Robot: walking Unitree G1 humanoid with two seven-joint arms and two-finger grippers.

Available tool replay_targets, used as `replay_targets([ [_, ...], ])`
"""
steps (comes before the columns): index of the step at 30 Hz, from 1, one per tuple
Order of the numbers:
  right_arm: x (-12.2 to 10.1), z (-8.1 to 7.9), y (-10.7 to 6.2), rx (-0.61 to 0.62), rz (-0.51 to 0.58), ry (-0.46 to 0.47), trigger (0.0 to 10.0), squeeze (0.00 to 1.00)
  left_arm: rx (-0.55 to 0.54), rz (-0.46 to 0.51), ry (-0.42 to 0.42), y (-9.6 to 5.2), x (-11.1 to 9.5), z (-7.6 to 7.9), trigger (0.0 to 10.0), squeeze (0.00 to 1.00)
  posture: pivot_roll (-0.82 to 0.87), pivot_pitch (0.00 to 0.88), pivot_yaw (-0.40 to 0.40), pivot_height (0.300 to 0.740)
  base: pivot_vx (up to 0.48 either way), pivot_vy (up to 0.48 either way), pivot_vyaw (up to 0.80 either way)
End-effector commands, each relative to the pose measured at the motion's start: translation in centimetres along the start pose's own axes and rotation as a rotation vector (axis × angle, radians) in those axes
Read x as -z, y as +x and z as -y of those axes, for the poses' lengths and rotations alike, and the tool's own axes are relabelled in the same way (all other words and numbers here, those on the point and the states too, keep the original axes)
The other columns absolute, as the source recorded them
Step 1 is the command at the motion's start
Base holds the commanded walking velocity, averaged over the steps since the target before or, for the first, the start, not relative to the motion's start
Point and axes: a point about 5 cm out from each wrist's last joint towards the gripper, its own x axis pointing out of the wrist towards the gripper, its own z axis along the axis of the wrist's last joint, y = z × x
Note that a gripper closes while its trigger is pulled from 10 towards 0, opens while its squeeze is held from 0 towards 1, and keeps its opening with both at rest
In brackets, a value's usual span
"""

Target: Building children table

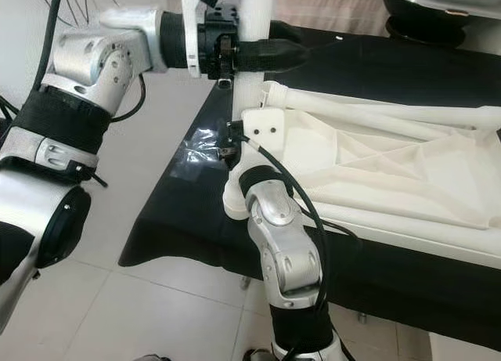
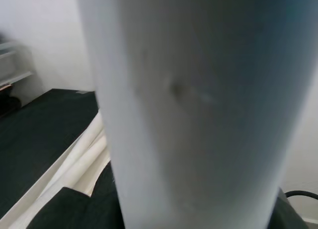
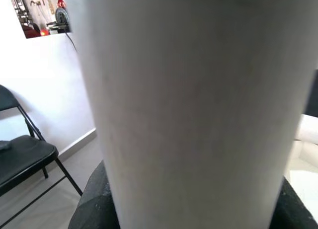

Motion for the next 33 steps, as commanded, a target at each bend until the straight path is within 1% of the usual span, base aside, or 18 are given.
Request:
replay_targets([
  [1, 1.0, -2.9, -0.2, -0.159, -0.042, 0.077, 10.0, 0.00, -0.070, -0.039, 0.047, -0.1, -0.2, -0.6, 0.0, 0.00, 0.05, 0.168, 0.033, 0.740, 0.000, 0.000, 0.00],
  [2, 1.0, -2.9, -0.2, -0.159, -0.042, 0.077, 10.0, 0.00, -0.070, -0.039, 0.047, -0.1, -0.2, -0.6, 0.0, 0.00, 0.05, 0.168, 0.033, 0.740, 0.000, 0.000, 0.00],
  [3, 0.8, -3.0, -0.2, -0.213, -0.024, 0.090, 10.0, 0.68, -0.078, -0.046, 0.053, 0.0, -0.3, -0.6, 0.0, 0.00, 0.05, 0.167, 0.031, 0.740, 0.000, 0.000, 0.00],
  [4, 0.8, -3.0, -0.2, -0.213, -0.024, 0.090, 10.0, 0.68, -0.078, -0.046, 0.053, 0.0, -0.3, -0.6, 0.0, 0.00, 0.05, 0.167, 0.031, 0.740, 0.000, 0.000, 0.00],
  [5, 0.7, -2.8, -0.2, -0.230, -0.009, 0.090, 10.0, 1.00, -0.083, -0.049, 0.054, 0.0, -0.3, -0.7, 0.0, 0.00, 0.05, 0.167, 0.032, 0.740, 0.000, 0.000, 0.00],
  [6, 0.4, -2.7, -0.1, -0.290, 0.012, 0.110, 10.0, 1.00, -0.087, -0.048, 0.054, 0.0, -0.3, -0.7, 0.0, 0.00, 0.05, 0.165, 0.031, 0.740, 0.000, 0.000, 0.00],
  [8, 0.4, -2.7, -0.1, -0.290, 0.012, 0.110, 10.0, 1.00, -0.087, -0.048, 0.054, 0.0, -0.3, -0.7, 0.0, 0.00, 0.05, 0.165, 0.031, 0.740, 0.000, 0.000, 0.00],
  [11, -0.8, -0.7, 0.7, -0.514, 0.068, 0.067, 10.0, 1.00, -0.092, -0.047, 0.054, 0.1, -0.4, -0.6, 0.0, 0.00, 0.06, 0.162, 0.029, 0.740, 0.000, 0.000, 0.00],
  [13, -1.1, 0.1, 1.0, -0.575, 0.073, 0.029, 10.0, 1.00, -0.090, -0.046, 0.054, 0.1, -0.4, -0.6, 0.0, 0.00, 0.06, 0.162, 0.029, 0.740, 0.000, 0.000, 0.00],
  [14, -1.2, 1.0, 1.3, -0.640, 0.066, -0.031, 10.0, 0.25, -0.088, -0.045, 0.053, 0.2, -0.4, -0.6, 0.0, 0.00, 0.06, 0.161, 0.028, 0.740, 0.000, 0.000, 0.00],
  [15, -1.2, 1.0, 1.3, -0.640, 0.066, -0.031, 10.0, 0.25, -0.088, -0.045, 0.053, 0.2, -0.4, -0.6, 0.0, 0.00, 0.06, 0.161, 0.028, 0.740, 0.000, 0.000, 0.00],
  [16, -1.2, 1.8, 1.6, -0.689, 0.049, -0.074, 10.0, 0.00, -0.085, -0.044, 0.052, 0.3, -0.4, -0.6, 0.0, 0.00, 0.06, 0.161, 0.030, 0.740, 0.000, 0.000, 0.00],
  [21, -1.0, 3.3, 2.4, -0.834, -0.005, -0.178, 10.0, 0.00, -0.068, -0.038, 0.049, 0.5, -0.4, -0.3, 0.0, 0.00, 0.07, 0.160, 0.035, 0.740, 0.000, 0.000, 0.00],
  [27, -0.8, 3.5, 3.2, -1.023, -0.055, -0.181, 10.0, 0.00, -0.058, -0.024, 0.046, 0.8, -0.6, 0.0, 0.0, 0.00, 0.07, 0.163, 0.032, 0.740, 0.000, 0.000, 0.00],
  [28, -0.7, 3.5, 3.4, -1.045, -0.057, -0.177, 2.0, 0.00, -0.060, -0.022, 0.045, 0.8, -0.6, 0.0, 0.0, 0.00, 0.08, 0.165, 0.029, 0.740, 0.000, 0.000, 0.00],
  [30, -0.7, 3.5, 3.4, -1.045, -0.057, -0.177, 2.0, 0.00, -0.060, -0.022, 0.045, 0.8, -0.6, 0.0, 0.0, 0.00, 0.08, 0.165, 0.029, 0.740, 0.000, 0.000, 0.00],
  [31, -0.7, 3.5, 3.6, -1.066, -0.057, -0.175, 0.0, 0.00, -0.061, -0.020, 0.045, 0.8, -0.6, 0.0, 0.0, 0.00, 0.08, 0.166, 0.028, 0.740, 0.000, 0.000, 0.00],
  [33, -0.7, 3.5, 3.6, -1.101, -0.059, -0.164, 0.0, 0.00, -0.062, -0.017, 0.043, 0.9, -0.6, 0.1, 0.0, 0.00, 0.08, 0.170, 0.022, 0.740, 0.000, 0.000, 0.00],
])
